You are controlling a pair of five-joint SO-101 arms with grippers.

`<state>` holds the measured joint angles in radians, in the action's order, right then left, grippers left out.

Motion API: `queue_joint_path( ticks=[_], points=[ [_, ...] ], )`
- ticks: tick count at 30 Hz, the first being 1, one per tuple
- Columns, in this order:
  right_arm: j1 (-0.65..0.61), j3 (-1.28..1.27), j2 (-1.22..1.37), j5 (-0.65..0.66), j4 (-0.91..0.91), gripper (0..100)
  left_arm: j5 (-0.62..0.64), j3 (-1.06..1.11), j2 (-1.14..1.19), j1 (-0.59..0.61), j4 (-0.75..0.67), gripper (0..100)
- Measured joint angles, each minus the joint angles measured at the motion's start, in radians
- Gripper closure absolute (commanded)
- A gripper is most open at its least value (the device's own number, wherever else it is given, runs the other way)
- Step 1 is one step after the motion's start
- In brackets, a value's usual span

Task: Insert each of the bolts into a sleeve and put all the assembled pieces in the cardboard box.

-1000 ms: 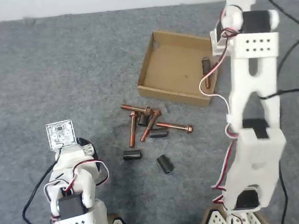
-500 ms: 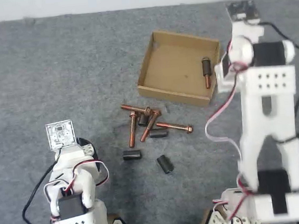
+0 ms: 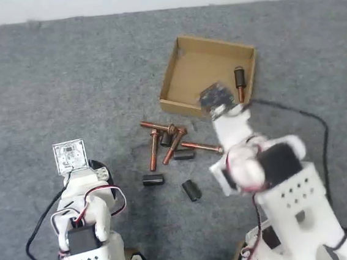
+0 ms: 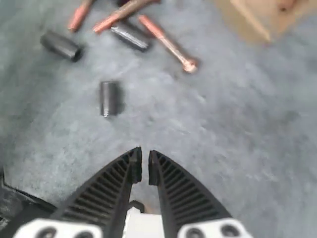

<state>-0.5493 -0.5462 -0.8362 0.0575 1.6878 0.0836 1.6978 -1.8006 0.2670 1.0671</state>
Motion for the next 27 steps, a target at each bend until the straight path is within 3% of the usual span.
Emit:
queue_joint_path(
  ticks=[5,11,19,23,27],
  points=[
    [-0.086,-0.184,-0.06,0.0,-0.137,99.2,0.0,0.0,0.0,0.0,0.0,99],
    [-0.095,-0.342,-0.061,0.0,-0.33,99.1,0.0,0.0,0.0,0.0,0.0,99],
    [-0.244,-0.425,-0.061,-0.086,-0.483,99.1,0.0,0.0,0.0,0.0,0.0,99],
    [-0.261,-0.427,-0.014,-0.094,-0.555,99.1,0.0,0.0,0.0,0.0,0.0,99],
    [-0.258,-0.427,0.132,-0.14,-0.608,90.9,0.0,0.0,0.0,0.0,0.0,99]
  ],
)
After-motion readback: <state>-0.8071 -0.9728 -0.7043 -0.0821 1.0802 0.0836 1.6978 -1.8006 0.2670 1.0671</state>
